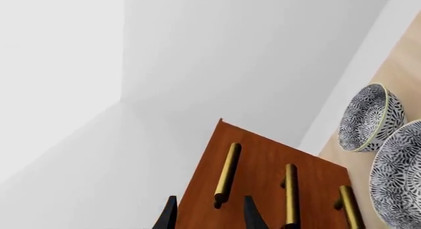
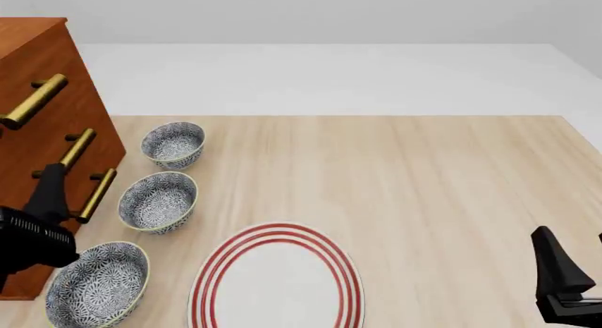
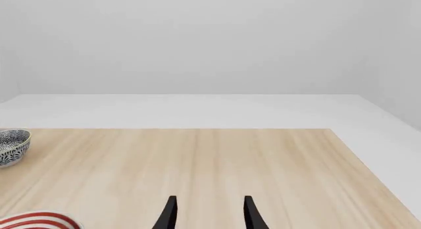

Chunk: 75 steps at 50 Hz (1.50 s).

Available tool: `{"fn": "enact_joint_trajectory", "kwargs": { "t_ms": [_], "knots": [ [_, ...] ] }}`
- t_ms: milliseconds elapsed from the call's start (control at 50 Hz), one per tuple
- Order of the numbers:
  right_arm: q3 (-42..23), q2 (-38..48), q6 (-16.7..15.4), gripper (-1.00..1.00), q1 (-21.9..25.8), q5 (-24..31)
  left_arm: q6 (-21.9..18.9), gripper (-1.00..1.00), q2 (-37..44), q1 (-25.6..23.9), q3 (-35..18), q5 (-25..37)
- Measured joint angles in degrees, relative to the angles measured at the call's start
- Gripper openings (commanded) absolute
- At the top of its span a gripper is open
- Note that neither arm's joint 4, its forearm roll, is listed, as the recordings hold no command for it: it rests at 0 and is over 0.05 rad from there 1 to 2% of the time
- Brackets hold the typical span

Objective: Open the top drawer of the cabinet.

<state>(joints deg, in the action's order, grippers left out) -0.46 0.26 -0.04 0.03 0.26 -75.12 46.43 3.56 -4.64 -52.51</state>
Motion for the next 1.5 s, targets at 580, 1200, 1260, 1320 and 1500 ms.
{"fn": "enact_joint_trajectory", "kwargs": {
  "t_ms": [580,1200,1260,1320,1500],
  "knots": [
    [0.0,0.0,0.0,1.0,0.0,0.0,-3.1,1.0,8.6,3.7,-3.6,-3.3],
    [0.0,0.0,0.0,1.0,0.0,0.0,-4.0,1.0,14.2,5.9,-7.6,-3.2],
    [0.0,0.0,0.0,1.0,0.0,0.0,-4.4,1.0,14.7,6.0,-7.9,-3.4],
    [0.0,0.0,0.0,1.0,0.0,0.0,-4.6,1.0,15.1,6.1,-8.1,-3.4],
    [0.0,0.0,0.0,1.0,0.0,0.0,-4.7,1.0,15.5,6.4,-9.1,-2.7]
  ]
}}
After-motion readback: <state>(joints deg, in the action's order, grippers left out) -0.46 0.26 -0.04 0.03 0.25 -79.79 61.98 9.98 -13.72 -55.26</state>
